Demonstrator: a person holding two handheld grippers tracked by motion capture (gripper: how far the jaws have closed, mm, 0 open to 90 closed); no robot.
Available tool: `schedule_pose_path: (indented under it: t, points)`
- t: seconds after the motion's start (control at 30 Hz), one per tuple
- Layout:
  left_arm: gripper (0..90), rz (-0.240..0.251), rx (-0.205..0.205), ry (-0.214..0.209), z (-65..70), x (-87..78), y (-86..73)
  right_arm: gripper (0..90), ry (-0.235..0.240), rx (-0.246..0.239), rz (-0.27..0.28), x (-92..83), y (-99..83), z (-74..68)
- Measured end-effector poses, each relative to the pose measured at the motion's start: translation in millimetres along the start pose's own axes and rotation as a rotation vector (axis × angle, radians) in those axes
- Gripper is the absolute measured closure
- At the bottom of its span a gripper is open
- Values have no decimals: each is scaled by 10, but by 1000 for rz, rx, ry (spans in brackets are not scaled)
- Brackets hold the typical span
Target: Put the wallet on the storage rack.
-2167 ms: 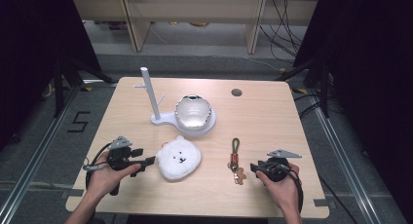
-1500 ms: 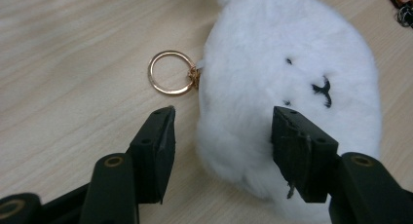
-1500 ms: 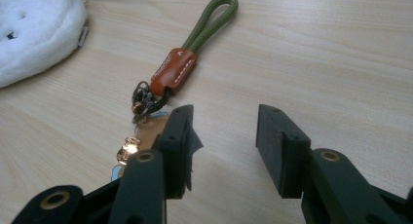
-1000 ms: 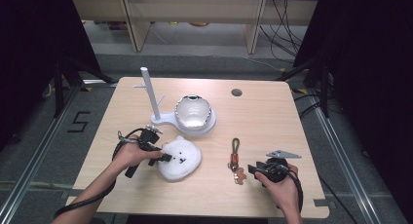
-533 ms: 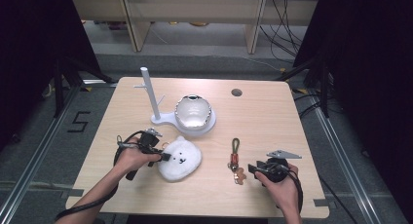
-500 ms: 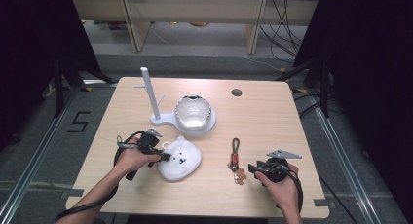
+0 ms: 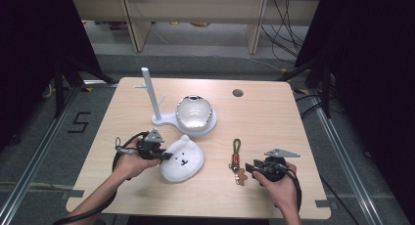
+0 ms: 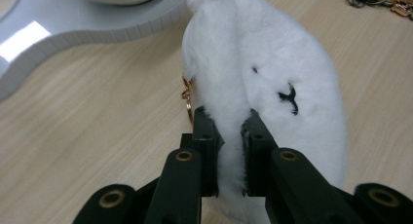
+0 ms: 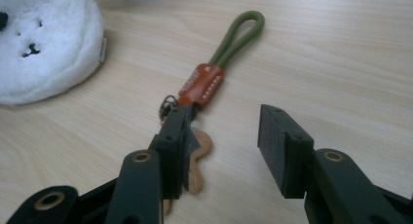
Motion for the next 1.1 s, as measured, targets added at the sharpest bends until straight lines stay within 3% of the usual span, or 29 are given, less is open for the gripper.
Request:
schedule_pose_path:
  t: [0.17, 0.27, 0.3, 0.33, 0.37, 0.43, 0.53, 0.57, 0.6, 0.63, 0.7, 0.9, 0.97, 1.03, 1.1]
  points:
    - [795, 17, 94, 16, 75, -124, 109, 578, 45, -37, 41, 4, 142, -161]
    - [795, 20, 120, 26, 89, -164, 144, 572, 32, -45, 27, -1, 171, -193]
    - [795, 27, 143, 27, 105, -191, 176, 564, 48, -32, 16, 1, 186, -265]
    - [795, 27, 143, 27, 105, -191, 176, 564, 48, -32, 16, 1, 186, -265]
    - [795, 26, 137, 35, 113, -203, 186, 557, 68, -80, 35, 18, 242, -298]
    - [795, 32, 162, 27, 137, -228, 231, 551, 65, -103, 25, 15, 272, -347]
    - [795, 31, 154, 15, 183, -244, 256, 545, 80, -132, 34, 22, 325, -420]
    - [794, 29, 172, 16, 184, -251, 267, 536, 108, -123, 31, 27, 356, -511]
    - [794, 25, 178, 16, 193, -257, 276, 536, 108, -123, 31, 27, 356, -511]
    - [794, 24, 206, 18, 208, -265, 303, 526, 126, -148, 39, 53, 408, -586]
    - [794, 28, 223, 15, 230, -273, 331, 521, 117, -176, 19, 59, 441, -614]
    - [794, 27, 275, -1, 319, -278, 392, 500, 168, -202, 22, 127, 538, -755]
    - [793, 38, 266, -11, 363, -278, 426, 476, 198, -201, 13, 158, 579, -867]
    - [793, 37, 269, -9, 362, -282, 437, 474, 189, -218, 14, 164, 594, -864]
    - [793, 42, 260, -24, 392, -281, 450, 466, 214, -213, 8, 183, 612, -931]
Point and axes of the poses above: each handheld gripper's, and its own axes: x roughly forward along the jaws, y roughly out of its top, z roughly to its right, the point moved 10 cm from there along x, roughly forward along the jaws
